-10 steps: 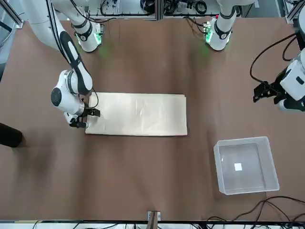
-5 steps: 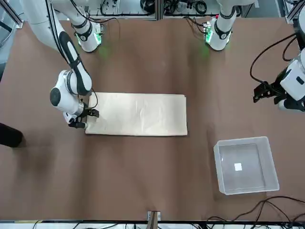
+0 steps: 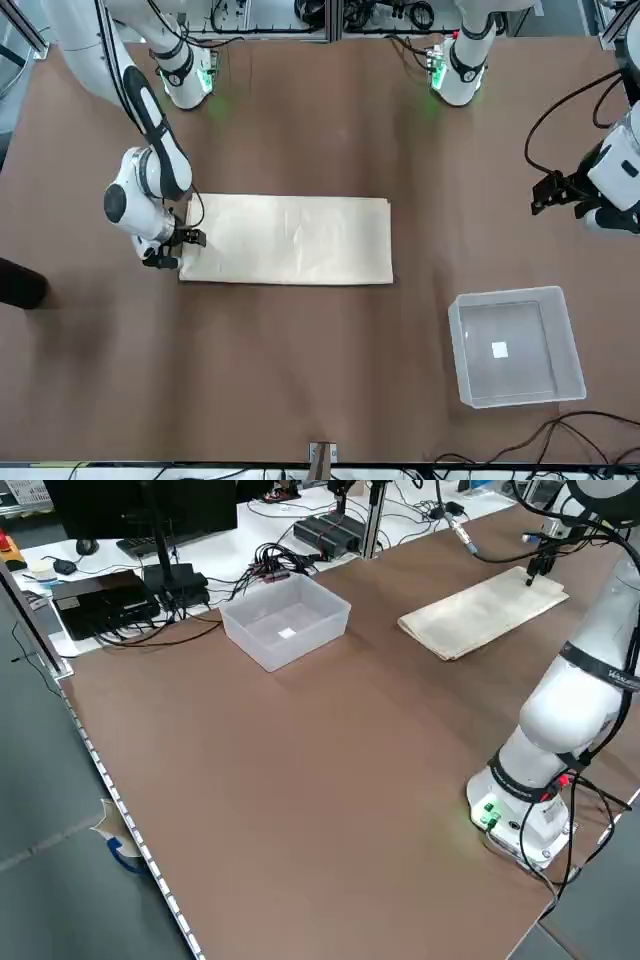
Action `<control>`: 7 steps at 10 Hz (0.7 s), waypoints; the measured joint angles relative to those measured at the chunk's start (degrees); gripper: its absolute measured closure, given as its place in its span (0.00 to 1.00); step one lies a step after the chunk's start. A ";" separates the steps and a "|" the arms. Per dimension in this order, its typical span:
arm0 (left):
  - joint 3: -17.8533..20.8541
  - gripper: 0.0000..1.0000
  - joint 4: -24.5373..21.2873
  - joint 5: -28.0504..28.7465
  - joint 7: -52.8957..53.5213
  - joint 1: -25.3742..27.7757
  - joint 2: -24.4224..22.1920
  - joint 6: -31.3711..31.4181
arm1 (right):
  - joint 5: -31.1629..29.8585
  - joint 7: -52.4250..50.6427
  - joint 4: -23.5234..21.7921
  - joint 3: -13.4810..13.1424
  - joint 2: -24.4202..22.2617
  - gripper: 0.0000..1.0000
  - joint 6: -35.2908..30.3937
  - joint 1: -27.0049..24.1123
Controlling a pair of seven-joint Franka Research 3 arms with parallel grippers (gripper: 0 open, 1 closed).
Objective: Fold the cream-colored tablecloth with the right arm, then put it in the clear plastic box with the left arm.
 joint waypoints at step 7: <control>0.02 0.01 0.01 0.00 0.00 0.08 0.00 0.34 | 0.26 -0.05 0.32 0.38 -0.29 0.61 0.03 0.16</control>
